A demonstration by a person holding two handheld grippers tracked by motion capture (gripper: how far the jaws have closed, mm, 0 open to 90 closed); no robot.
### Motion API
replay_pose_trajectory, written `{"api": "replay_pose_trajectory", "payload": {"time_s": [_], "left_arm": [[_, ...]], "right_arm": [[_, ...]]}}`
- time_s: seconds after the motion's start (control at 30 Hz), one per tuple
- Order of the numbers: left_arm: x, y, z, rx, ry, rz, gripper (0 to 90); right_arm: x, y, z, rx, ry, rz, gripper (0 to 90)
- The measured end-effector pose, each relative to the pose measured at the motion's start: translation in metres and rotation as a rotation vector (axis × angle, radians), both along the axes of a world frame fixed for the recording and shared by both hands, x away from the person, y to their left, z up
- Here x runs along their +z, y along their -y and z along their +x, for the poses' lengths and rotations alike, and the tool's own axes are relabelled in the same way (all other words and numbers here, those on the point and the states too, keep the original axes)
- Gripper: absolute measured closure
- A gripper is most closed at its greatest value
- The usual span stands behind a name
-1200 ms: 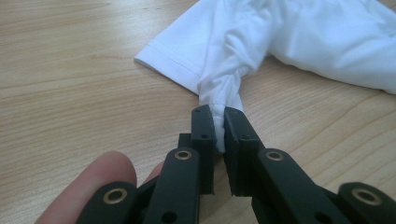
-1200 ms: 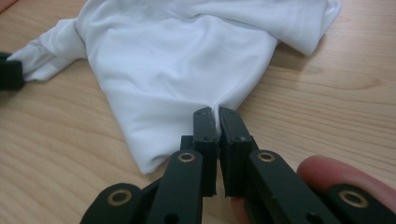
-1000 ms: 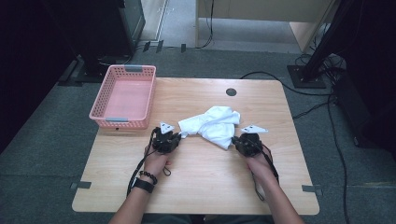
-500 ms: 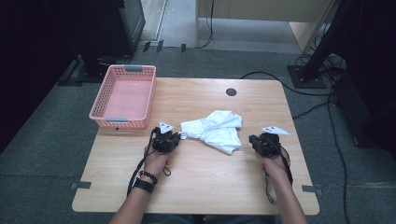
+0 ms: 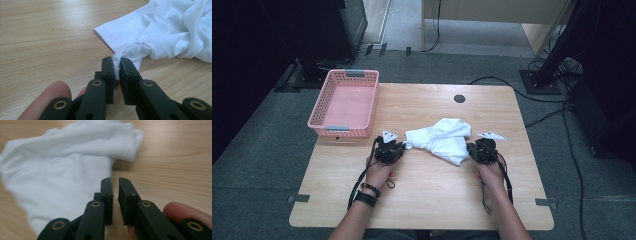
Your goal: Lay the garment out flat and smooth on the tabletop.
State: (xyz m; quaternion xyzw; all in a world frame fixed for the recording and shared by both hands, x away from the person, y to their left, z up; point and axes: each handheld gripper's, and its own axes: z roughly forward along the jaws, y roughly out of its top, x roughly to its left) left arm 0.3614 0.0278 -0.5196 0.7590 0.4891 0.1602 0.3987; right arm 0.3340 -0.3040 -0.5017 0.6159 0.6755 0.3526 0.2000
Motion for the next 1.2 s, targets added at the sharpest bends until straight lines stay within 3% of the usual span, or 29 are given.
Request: {"api": "replay_pose_trajectory", "payload": {"time_s": [0.07, 0.17, 0.23, 0.4, 0.53, 0.6, 0.63, 0.7, 0.77, 0.83, 1.07, 1.2], "left_arm": [[0.000, 0.000, 0.000, -0.005, 0.002, 0.004, 83.2], [0.000, 0.001, 0.000, -0.005, 0.002, 0.002, 82.7], [0.000, 0.000, 0.000, -0.007, 0.002, 0.002, 82.2], [0.000, 0.000, 0.000, -0.013, 0.002, -0.001, 80.6], [0.000, 0.000, 0.000, -0.014, 0.002, -0.001, 80.6], [0.000, 0.000, 0.000, -0.015, 0.002, 0.002, 80.5], [0.000, 0.001, 0.000, -0.017, 0.002, 0.001, 80.5], [0.000, 0.001, 0.000, -0.022, 0.005, 0.003, 78.1], [0.000, 0.001, 0.000, -0.022, 0.004, 0.001, 78.1], [0.000, 0.000, 0.000, -0.019, 0.003, -0.002, 78.2], [0.000, 0.001, 0.001, -0.004, 0.003, 0.007, 81.7], [0.000, 0.001, 0.001, -0.001, 0.001, 0.004, 82.7]], "right_arm": [[0.007, -0.001, -0.001, -0.030, 0.030, 0.005, 73.3], [0.020, -0.021, 0.001, 0.040, 0.055, 0.028, 64.2], [0.024, -0.036, 0.007, 0.082, 0.042, 0.062, 62.0], [0.025, -0.068, 0.026, 0.089, -0.011, 0.149, 56.9], [0.018, -0.085, 0.037, 0.051, -0.070, 0.187, 48.5], [0.013, -0.092, 0.042, 0.007, -0.083, 0.180, 41.0], [0.010, -0.094, 0.044, -0.014, -0.083, 0.172, 41.9], [0.004, -0.096, 0.047, -0.056, -0.083, 0.140, 61.7], [0.001, -0.096, 0.047, -0.044, -0.080, 0.115, 78.6], [0.002, -0.093, 0.044, -0.036, -0.065, 0.099, 87.7], [0.022, -0.061, 0.018, 0.009, 0.032, 0.065, 90.0], [0.030, -0.032, 0.003, -0.007, 0.060, 0.046, 90.0]]}}
